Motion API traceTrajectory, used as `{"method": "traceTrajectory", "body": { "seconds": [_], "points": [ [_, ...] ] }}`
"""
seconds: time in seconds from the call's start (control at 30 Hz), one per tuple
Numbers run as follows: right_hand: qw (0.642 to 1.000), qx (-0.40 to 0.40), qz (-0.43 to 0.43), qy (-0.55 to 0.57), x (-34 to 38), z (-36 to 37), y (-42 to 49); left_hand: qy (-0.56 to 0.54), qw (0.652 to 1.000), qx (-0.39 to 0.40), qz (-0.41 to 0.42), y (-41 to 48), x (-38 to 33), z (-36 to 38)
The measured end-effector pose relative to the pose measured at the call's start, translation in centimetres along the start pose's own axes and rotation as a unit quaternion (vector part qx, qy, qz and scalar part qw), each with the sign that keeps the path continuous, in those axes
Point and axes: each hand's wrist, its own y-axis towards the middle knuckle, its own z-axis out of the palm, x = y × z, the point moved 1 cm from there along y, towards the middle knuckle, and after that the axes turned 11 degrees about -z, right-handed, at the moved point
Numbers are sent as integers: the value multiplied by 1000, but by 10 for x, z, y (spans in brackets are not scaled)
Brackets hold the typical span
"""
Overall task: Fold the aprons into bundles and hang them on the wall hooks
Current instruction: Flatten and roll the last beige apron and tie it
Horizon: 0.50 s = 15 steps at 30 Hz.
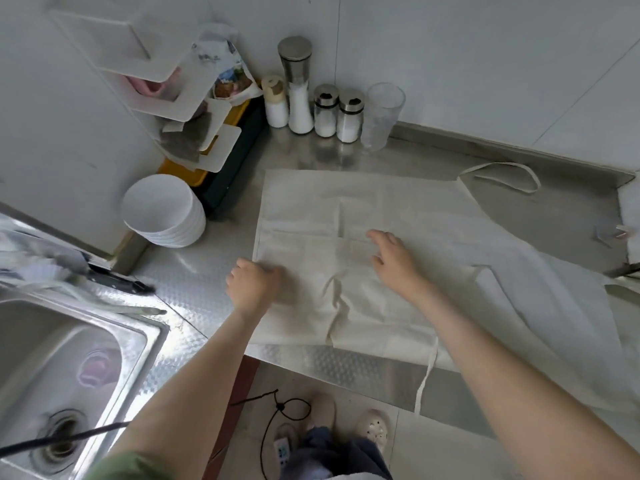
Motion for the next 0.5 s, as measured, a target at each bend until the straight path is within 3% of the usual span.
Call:
{"method": "traceTrajectory", "body": {
  "seconds": [0.13,0.23,0.37,0.5],
  "points": [
    [996,30,41,67,43,26,36,-39,994,53,90,12,7,1],
    [996,57,69,-6,46,40,56,-121,985,52,112,10,13,-4],
    [997,50,39,-40,44,47,69,-112,986,27,122,13,28,-6],
    [998,-21,-59,20,54,53,71,-75,994,11,82,18,33,-13]
  ]
}}
